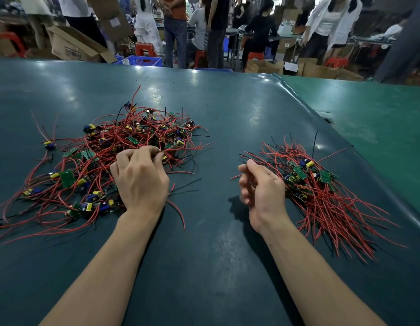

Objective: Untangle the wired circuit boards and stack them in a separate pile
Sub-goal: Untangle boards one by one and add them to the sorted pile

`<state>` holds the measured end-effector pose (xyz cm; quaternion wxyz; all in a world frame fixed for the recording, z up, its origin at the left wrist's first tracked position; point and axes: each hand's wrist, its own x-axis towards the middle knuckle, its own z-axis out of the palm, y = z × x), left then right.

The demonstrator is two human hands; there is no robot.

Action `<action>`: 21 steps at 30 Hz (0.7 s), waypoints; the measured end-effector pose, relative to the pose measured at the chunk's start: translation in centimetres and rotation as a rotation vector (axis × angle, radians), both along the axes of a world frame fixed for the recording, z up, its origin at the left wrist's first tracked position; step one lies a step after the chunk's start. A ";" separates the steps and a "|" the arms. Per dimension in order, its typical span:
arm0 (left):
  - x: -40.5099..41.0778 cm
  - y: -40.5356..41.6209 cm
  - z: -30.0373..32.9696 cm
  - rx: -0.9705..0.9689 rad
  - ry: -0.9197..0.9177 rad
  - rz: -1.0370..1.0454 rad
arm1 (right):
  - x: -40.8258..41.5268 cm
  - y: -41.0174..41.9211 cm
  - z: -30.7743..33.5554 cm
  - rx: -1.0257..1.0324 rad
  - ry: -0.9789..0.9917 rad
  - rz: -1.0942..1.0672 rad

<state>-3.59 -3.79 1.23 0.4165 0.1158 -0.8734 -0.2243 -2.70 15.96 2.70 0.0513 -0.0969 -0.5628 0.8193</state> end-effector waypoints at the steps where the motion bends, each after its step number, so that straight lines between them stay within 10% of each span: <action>1: 0.2 0.1 0.2 0.012 0.082 0.000 | 0.0 0.0 0.0 0.013 -0.002 0.003; 5: 0.9 0.8 0.8 -0.134 0.380 -0.239 | 0.1 -0.4 -0.1 0.089 0.008 0.142; 10: 1.7 3.7 0.3 -0.321 0.331 -0.698 | 0.5 -1.4 -0.2 0.052 0.103 0.369; 21: 2.2 4.3 0.3 -0.110 0.298 -0.844 | -0.1 -0.2 0.3 -0.188 0.063 0.231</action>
